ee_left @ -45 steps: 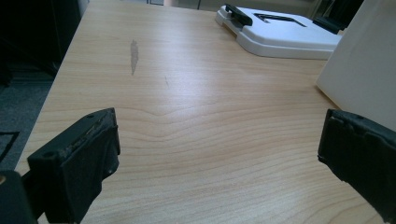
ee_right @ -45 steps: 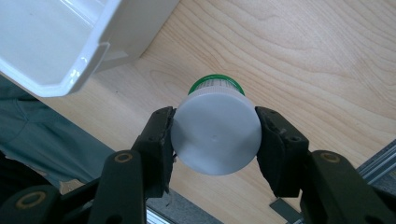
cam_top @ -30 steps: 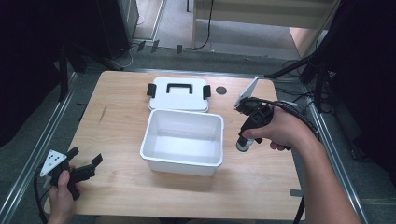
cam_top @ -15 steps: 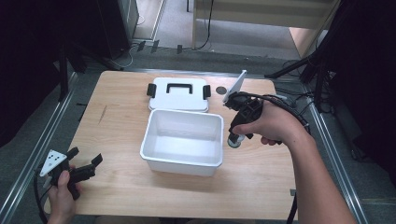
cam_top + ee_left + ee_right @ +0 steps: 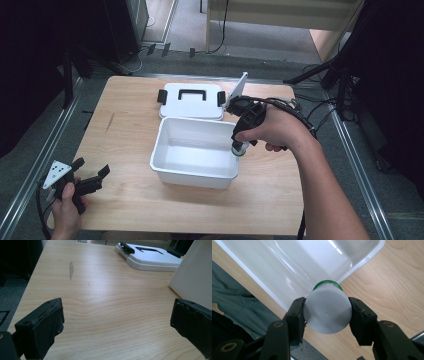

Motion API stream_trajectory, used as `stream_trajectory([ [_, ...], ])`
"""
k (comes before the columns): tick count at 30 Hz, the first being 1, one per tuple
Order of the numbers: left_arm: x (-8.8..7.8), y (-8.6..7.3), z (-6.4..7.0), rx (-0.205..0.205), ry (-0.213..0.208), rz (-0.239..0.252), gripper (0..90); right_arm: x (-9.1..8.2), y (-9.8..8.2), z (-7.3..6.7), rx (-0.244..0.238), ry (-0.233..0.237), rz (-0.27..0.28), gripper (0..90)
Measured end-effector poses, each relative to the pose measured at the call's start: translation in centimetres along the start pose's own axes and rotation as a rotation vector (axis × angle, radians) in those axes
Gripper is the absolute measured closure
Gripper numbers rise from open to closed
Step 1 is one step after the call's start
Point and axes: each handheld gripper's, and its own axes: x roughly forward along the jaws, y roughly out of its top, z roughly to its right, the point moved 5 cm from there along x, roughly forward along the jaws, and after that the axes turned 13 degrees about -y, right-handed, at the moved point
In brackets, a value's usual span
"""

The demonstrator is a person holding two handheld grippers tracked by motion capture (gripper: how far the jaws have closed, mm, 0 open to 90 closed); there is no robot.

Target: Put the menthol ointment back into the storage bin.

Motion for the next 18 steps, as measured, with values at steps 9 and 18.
stream_trajectory([
  [9, 0.0, 0.0, 0.0, 0.0, -0.001, 0.0, 0.0, -0.2, 1.5, -1.2, -0.028, -0.003, 0.003, 51.4],
  [18, 0.0, 0.0, 0.0, -0.001, -0.001, 0.002, 0.0, 0.2, 2.4, -2.0, -0.048, -0.01, 0.006, 51.3],
])
